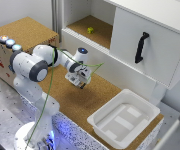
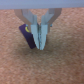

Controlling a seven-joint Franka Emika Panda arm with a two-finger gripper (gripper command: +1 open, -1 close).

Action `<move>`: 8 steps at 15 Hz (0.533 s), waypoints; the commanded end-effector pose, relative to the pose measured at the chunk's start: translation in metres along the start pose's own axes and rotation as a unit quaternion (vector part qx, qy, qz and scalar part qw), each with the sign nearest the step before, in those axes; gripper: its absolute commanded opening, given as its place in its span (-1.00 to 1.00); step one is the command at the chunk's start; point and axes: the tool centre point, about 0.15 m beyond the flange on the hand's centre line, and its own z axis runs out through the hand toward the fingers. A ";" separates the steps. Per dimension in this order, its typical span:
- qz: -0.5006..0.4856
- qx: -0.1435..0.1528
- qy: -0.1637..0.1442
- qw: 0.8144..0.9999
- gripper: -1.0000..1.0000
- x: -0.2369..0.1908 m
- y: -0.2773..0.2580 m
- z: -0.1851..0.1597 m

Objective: Push the purple block towards the left

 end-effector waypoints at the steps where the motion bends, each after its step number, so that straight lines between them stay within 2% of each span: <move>1: 0.001 -0.027 0.034 0.999 -1.00 0.010 -0.025 0.012; 6: -0.009 -0.033 0.037 0.999 -1.00 0.009 -0.029 0.001; 7: -0.005 -0.053 0.031 0.998 -1.00 0.004 -0.031 -0.005; 8: -0.004 -0.073 0.028 0.997 1.00 -0.001 -0.035 -0.018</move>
